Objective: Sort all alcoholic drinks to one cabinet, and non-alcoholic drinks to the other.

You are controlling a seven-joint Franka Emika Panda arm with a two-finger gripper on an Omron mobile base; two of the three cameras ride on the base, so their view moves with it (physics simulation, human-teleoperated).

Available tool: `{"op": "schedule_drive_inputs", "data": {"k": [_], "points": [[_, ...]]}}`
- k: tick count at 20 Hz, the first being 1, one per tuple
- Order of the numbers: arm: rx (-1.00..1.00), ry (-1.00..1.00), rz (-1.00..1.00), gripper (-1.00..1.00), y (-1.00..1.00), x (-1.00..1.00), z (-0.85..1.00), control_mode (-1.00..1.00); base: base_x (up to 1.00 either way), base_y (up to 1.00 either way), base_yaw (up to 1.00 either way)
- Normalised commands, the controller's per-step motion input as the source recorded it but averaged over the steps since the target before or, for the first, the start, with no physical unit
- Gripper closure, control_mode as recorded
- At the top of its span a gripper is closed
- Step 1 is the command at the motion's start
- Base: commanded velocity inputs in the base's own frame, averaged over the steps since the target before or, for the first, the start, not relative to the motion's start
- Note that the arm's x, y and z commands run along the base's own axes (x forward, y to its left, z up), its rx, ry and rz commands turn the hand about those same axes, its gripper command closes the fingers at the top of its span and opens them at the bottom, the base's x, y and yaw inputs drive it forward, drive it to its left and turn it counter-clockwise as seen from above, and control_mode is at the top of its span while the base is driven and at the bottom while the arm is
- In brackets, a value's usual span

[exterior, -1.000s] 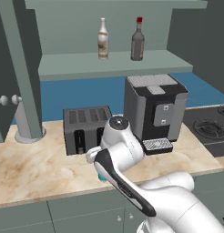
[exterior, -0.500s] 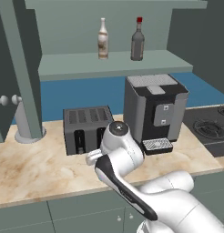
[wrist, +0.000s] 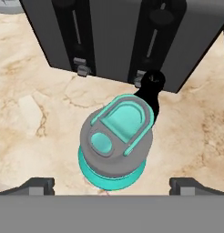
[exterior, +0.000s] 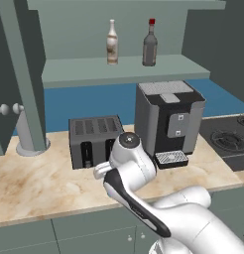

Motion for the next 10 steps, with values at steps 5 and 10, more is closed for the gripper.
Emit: {"op": "schedule_drive_inputs", "data": {"k": [5,10], "points": [[0.00,0.00,-0.01,-1.00,0.03,0.16,-0.01,-1.00,0.00,0.00,0.00],[0.00,0.00,-0.01,-1.00,0.04,0.16,-0.03,-1.00,0.00,0.00,0.00]]}}
